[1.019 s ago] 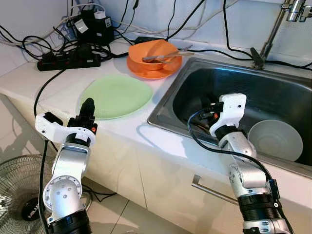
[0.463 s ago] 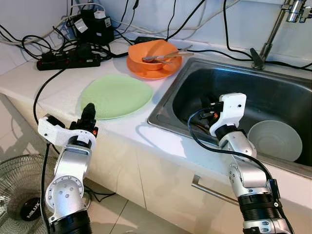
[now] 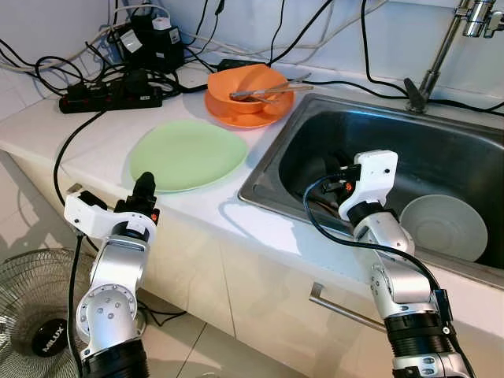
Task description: Kitchen organization
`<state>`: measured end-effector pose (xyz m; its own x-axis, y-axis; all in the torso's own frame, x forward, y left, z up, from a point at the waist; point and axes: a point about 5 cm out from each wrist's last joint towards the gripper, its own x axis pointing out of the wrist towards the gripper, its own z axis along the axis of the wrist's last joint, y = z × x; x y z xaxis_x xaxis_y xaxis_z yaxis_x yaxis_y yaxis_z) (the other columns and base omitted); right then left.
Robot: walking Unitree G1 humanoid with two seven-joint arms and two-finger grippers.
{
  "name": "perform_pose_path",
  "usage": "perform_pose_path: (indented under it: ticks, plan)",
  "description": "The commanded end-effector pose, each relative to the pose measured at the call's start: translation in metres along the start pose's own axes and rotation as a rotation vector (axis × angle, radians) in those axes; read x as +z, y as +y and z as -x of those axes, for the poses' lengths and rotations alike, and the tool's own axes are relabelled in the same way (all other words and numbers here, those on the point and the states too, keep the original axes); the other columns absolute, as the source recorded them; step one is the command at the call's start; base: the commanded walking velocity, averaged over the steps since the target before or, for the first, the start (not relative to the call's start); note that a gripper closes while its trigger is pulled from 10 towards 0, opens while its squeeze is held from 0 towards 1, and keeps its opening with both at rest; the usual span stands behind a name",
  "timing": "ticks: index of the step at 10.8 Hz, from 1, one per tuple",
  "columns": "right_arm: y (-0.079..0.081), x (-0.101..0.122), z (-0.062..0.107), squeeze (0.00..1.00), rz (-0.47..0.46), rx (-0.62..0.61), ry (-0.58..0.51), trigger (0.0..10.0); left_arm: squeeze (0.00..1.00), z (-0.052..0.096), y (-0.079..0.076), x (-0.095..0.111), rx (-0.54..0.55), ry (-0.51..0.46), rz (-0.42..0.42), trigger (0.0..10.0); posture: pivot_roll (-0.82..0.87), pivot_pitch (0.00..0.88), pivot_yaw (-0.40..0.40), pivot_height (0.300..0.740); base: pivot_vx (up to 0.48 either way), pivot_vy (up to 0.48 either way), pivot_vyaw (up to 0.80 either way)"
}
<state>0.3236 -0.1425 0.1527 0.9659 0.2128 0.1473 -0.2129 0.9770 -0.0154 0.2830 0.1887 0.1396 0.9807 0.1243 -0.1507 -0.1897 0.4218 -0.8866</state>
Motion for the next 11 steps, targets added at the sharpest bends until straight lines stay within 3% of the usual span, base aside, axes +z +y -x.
perform_pose_path:
  ticks: [1,11]
  plan:
    - [-0.001,0.003,-0.002,0.00,0.007,0.000,-0.002,10.0,0.00,0.008,0.015,-0.026,0.079,0.063,0.055,10.0,0.07,0.000,0.069,0.740,0.000,0.000,0.00]
    - [-0.002,0.004,-0.002,0.00,0.011,0.001,-0.003,10.0,0.00,-0.007,0.004,-0.027,0.048,0.068,0.039,10.0,0.06,0.000,0.066,0.740,0.000,0.000,0.00]
